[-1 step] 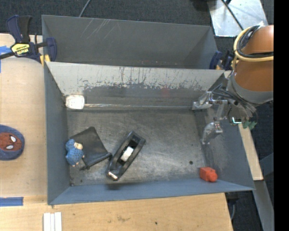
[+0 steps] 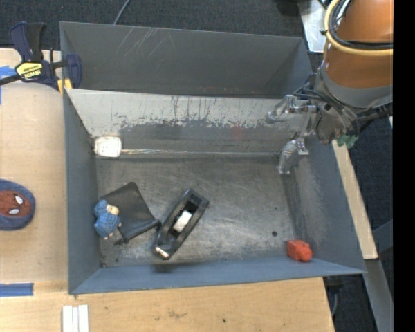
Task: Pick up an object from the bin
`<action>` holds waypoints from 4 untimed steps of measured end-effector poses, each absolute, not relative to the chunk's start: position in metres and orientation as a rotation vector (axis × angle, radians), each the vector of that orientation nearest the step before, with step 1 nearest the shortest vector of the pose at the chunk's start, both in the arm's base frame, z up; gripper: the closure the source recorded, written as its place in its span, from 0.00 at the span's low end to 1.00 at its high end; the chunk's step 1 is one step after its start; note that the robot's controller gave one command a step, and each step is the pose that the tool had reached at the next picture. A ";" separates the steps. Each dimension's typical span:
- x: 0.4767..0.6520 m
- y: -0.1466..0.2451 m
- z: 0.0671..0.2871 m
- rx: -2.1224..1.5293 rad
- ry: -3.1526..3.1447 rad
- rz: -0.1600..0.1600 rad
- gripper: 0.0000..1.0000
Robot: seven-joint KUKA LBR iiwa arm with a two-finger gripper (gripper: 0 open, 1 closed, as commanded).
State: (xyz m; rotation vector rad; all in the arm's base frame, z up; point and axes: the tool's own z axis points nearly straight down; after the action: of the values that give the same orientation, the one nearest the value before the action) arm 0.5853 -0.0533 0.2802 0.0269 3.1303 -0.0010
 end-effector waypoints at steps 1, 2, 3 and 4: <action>0.534 -0.104 0.109 0.016 3.148 0.000 0.00; 0.572 -0.150 0.071 -0.110 3.135 -0.002 0.00; 0.559 -0.052 0.158 -0.126 3.128 0.004 0.00; 0.544 0.019 0.071 -0.188 3.126 -0.002 0.00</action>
Offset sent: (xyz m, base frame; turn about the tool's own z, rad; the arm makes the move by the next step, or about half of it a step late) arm -0.0487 -0.0491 -0.1670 -0.0104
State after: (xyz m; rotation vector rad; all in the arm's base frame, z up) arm 0.5444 0.0189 0.0709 -0.1885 3.1264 -0.0024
